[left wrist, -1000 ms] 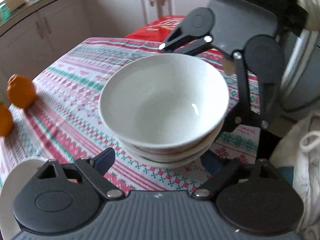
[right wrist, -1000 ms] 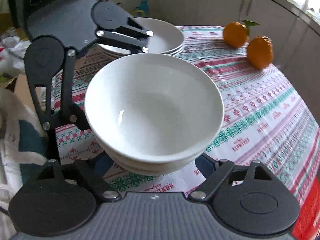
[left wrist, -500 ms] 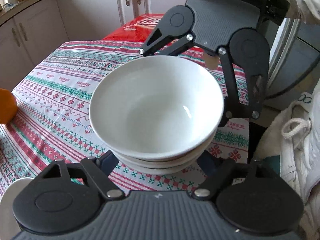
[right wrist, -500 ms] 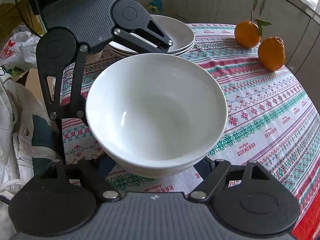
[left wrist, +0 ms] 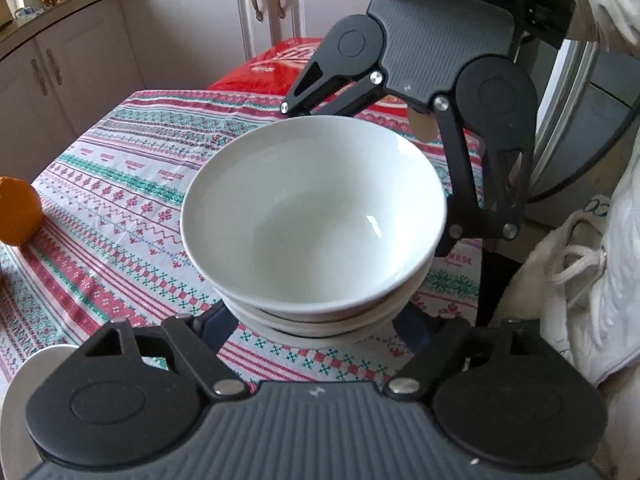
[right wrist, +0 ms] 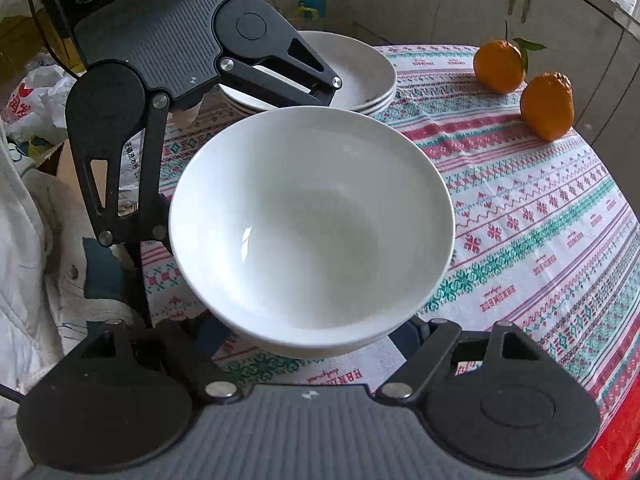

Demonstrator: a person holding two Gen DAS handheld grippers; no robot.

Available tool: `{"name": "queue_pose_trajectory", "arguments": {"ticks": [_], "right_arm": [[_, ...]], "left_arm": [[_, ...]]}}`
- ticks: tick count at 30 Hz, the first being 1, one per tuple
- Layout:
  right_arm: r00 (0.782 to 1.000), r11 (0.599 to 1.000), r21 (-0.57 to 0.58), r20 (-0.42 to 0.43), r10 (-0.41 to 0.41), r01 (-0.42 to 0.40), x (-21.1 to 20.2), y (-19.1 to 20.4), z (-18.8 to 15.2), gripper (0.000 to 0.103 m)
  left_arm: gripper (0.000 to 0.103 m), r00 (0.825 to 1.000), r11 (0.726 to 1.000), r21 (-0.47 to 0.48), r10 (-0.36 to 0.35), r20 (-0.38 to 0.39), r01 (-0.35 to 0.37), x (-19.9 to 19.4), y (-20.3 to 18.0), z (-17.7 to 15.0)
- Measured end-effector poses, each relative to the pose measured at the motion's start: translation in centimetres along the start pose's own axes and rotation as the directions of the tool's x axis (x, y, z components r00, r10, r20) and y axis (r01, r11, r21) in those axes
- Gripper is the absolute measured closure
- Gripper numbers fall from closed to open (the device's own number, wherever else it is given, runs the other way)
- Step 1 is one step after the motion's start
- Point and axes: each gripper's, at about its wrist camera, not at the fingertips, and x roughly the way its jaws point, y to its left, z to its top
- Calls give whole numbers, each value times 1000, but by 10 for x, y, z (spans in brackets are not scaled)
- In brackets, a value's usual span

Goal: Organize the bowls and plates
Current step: 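Lift the bowl stack with both grippers and carry it over the plate stack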

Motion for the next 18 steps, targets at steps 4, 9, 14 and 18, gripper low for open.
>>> {"name": "queue_pose_trajectory", "arguments": {"ticks": [4,9,14,18], "right_arm": [[1000,1000,-29,8,-2,3,-8,6,13,17],[1000,996,-85,25,-5,7,-11,12,41,17],[999,987,-157,41,-11,17,-4,17,73,17],[998,978,-208,56,3,8,7,17,99,17]], "left_arm": [[20,999,1000,-13,28,22,-27,-17,-1,-2],[20,995,996,-30,87,50,-85,-43,2,-12],[20,986,987,-58,153,60,-150,-66,11,-27],[20,978,977,-80,204,49,-199,-84,19,-42]]}}
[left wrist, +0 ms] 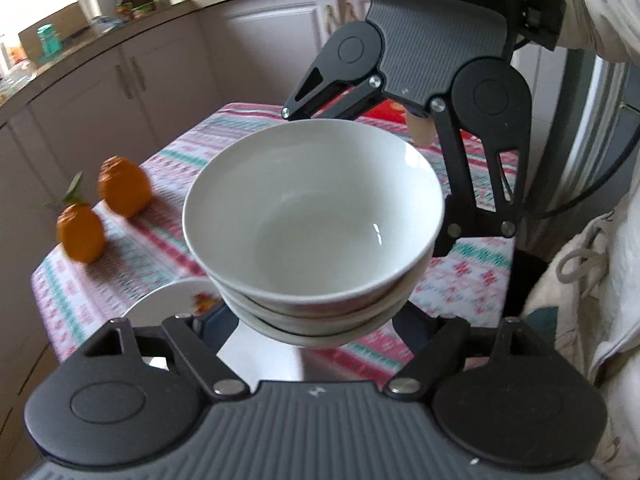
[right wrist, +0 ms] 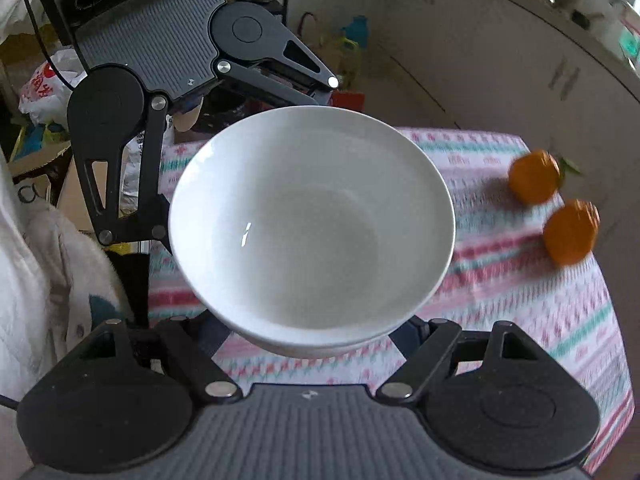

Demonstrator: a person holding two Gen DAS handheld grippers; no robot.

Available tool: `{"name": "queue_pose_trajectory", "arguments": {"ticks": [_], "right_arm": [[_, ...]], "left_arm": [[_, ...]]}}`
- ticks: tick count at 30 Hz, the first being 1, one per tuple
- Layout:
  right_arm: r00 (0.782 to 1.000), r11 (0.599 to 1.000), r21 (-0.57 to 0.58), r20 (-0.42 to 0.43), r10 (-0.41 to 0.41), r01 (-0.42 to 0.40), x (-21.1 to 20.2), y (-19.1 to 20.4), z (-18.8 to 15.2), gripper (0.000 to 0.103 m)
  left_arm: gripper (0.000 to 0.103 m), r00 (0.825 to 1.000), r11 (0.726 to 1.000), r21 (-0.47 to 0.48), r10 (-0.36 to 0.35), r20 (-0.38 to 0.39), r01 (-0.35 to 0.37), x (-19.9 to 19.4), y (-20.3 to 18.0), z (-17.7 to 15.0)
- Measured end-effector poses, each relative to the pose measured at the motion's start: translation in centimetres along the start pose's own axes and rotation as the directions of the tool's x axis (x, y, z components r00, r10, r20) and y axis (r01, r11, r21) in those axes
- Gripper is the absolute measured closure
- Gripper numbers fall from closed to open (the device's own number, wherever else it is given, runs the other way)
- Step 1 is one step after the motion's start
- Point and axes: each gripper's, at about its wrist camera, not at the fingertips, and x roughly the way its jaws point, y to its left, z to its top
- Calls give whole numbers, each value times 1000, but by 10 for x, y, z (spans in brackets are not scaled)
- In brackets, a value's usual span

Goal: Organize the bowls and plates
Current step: 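Lift the bowl stack with both grippers and carry it over the plate stack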

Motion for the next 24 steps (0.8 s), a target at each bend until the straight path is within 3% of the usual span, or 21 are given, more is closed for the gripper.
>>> {"name": "queue_pose_trajectory", "arguments": {"ticks": [12,24], "right_arm": [[1000,997,-75,6,24,-23,38,-19,52,17],[999,996,-78,-16,46,-47,69,-31,70,17]], "left_arm": [[20,997,996,-53,76,-10,-77,-17,46,-34],[20,996,991,-100,87,-23,-89,-8,74,-57]]}}
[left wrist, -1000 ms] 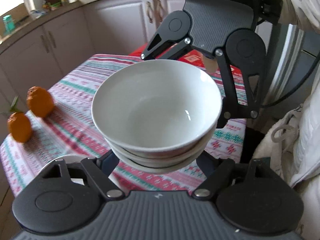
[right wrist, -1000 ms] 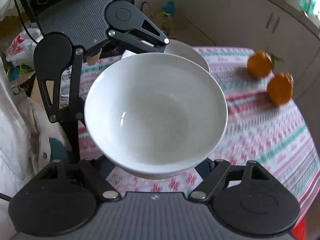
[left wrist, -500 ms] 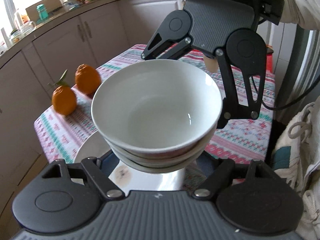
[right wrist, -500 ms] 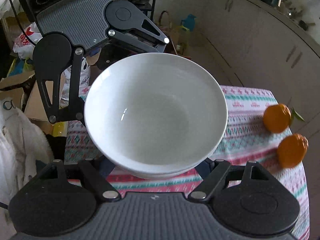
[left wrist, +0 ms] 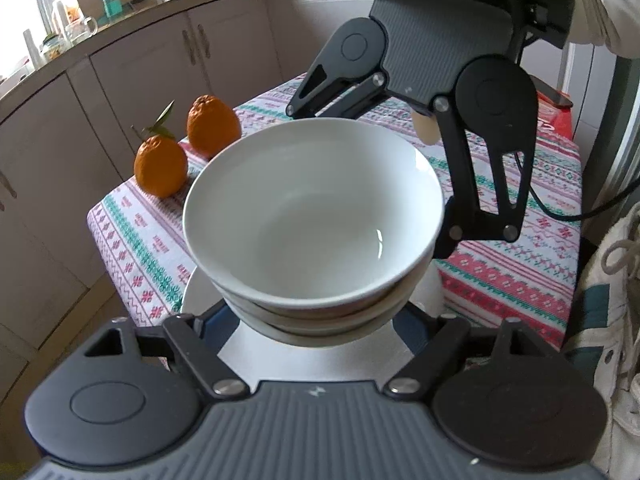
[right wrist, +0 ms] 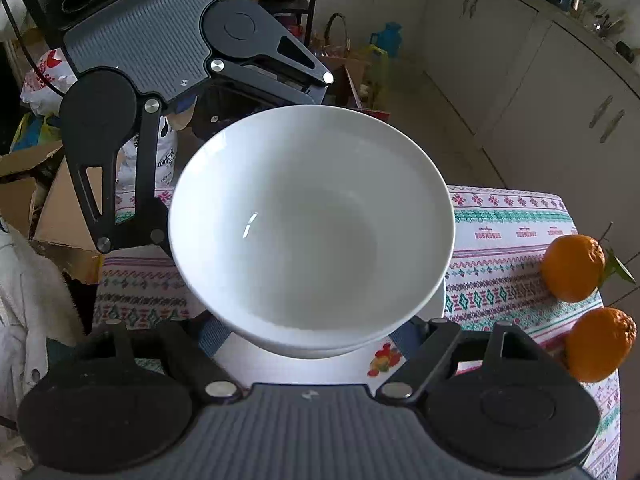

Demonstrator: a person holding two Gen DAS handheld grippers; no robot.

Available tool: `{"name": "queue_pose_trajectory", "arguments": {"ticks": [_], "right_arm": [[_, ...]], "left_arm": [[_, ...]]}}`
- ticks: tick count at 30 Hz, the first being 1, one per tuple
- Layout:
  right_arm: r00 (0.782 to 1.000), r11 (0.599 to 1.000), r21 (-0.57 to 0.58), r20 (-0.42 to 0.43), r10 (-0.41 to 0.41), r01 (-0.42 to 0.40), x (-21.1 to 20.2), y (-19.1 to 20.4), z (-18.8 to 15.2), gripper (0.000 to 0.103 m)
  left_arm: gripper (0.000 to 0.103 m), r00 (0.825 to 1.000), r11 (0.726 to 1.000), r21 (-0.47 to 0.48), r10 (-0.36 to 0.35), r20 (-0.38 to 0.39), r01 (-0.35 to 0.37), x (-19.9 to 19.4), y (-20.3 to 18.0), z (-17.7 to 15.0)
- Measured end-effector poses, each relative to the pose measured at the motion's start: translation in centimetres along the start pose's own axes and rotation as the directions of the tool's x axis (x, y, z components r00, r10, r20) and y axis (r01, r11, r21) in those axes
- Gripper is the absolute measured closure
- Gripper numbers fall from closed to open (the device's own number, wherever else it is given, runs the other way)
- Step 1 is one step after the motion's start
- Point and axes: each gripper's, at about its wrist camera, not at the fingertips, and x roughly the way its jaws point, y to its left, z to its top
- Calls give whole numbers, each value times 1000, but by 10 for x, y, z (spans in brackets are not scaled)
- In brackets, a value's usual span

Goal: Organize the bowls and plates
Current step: 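Lift the bowl stack with both grippers and carry it over the plate stack, then lower the bowl stack onto the plates and open both grippers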

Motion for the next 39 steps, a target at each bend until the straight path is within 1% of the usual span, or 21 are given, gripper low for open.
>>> {"name": "queue_pose_trajectory", "arguments": {"ticks": [8,15,19,22,26,27,28,29,31,32,34,35,36,37,38,39], "right_arm": [[999,998,42,-5,40,-40,15,-12,2,17],[998,996,73,-13,60,-58,19,-16,1,18],[998,994,91,-8,64,-63,19,-19,0,18],[999,993,105,1,54,-54,19,-20,-3,17],[999,990,136,15,37,-39,18,-19,-5,14],[999,988,150,21,31,-34,15,-17,-6,10],[999,986,161,28,24,-29,13,-15,-7,8],[999,985,174,33,14,-20,9,-13,-8,4],[999,978,207,41,-12,3,0,-6,-12,3],[999,974,224,42,-26,16,-4,-3,-15,3],[996,962,266,47,-75,60,-13,8,-22,0],[994,954,289,40,-102,86,-17,14,-27,0],[990,940,318,17,-139,126,-19,21,-30,0],[984,922,348,-2,-178,168,-21,26,-33,0],[978,903,382,-19,-207,198,-23,32,-38,0],[975,880,426,-29,-219,210,-27,39,-44,0]], "left_arm": [[20,1000,1000,-28,-7,-10,7,8,11,-7],[20,1000,999,-44,-15,-19,14,13,15,-8],[20,1000,998,-62,-22,-7,21,13,17,-10],[19,1000,998,-70,-5,8,5,13,17,-13],[18,997,996,-57,75,21,-74,9,4,-15],[15,995,994,-59,92,25,-90,6,0,-15],[11,995,993,-65,100,27,-98,4,-3,-15],[10,994,992,-72,110,28,-107,0,-7,-16],[5,988,985,-94,149,33,-145,-8,-18,-16],[3,985,981,-103,167,35,-162,-12,-24,-18],[2,975,963,-163,221,24,-215,-18,-36,-21],[2,968,948,-202,251,10,-244,-21,-44,-23],[2,960,937,-222,278,5,-270,-24,-51,-24],[2,948,922,-237,317,8,-306,-27,-60,-25],[2,932,901,-261,362,13,-347,-31,-69,-26],[2,917,880,-293,398,25,-374,-36,-79,-27]]}}
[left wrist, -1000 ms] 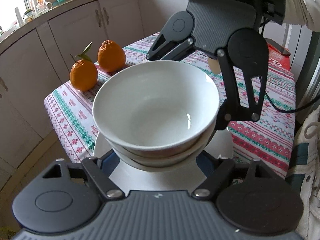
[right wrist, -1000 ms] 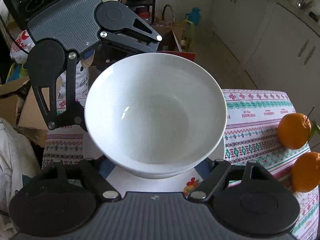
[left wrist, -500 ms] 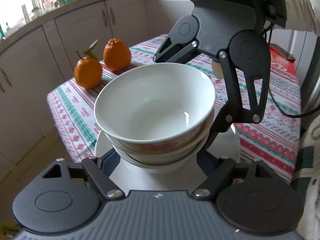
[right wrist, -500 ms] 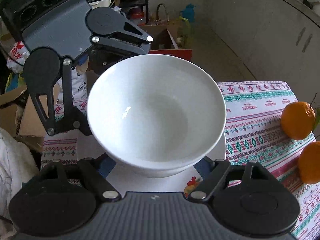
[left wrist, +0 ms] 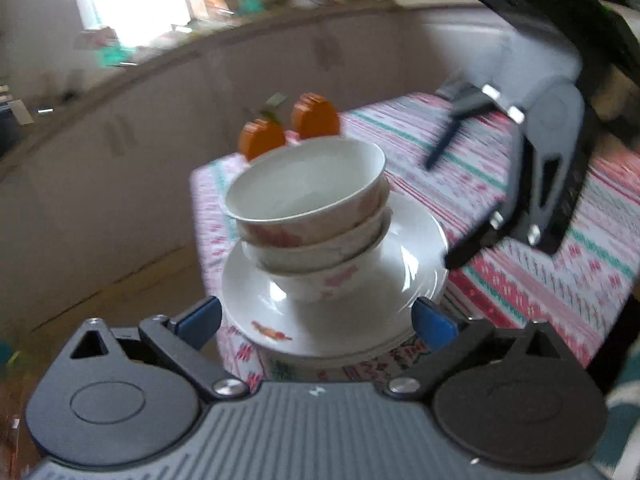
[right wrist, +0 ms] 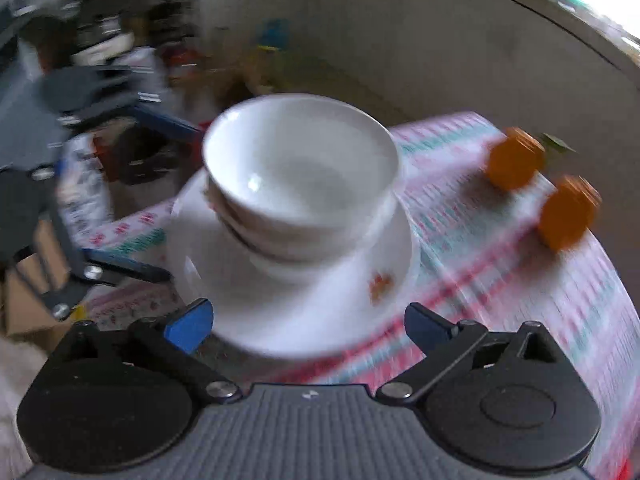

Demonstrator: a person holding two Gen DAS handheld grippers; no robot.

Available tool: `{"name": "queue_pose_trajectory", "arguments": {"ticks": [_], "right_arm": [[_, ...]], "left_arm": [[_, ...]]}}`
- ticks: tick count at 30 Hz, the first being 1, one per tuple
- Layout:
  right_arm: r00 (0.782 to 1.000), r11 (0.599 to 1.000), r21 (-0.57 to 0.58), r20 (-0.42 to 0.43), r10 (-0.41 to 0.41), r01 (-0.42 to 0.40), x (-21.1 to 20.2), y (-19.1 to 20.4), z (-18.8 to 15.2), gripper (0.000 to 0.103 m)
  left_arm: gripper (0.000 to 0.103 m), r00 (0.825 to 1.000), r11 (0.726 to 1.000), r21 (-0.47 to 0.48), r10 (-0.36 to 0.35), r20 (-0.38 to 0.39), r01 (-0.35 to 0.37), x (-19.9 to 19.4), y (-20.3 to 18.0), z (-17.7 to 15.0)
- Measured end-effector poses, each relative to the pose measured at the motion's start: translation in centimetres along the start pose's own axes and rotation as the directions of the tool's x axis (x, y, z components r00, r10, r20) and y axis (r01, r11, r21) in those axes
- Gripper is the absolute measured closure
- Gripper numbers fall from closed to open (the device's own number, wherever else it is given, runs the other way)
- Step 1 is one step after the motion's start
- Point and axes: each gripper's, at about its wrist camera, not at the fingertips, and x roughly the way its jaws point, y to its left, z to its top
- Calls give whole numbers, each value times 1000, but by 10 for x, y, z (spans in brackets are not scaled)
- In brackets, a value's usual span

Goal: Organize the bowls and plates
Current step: 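Lower the bowl stack onto the plates and open both grippers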

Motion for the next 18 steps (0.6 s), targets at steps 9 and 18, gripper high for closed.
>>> {"name": "queue_pose_trajectory", "arguments": {"ticks": [9,18], "right_arm": [[950,889,381,73,-304,255,-50,27,-56,0],[857,752,556,128,-499,354,-116,55,-76,0]], "left_arm": [[2,954,903,-314,295,-49,-295,-39,-35,7],[1,948,844,-438,311,-71,-309,-71,-48,37]]}}
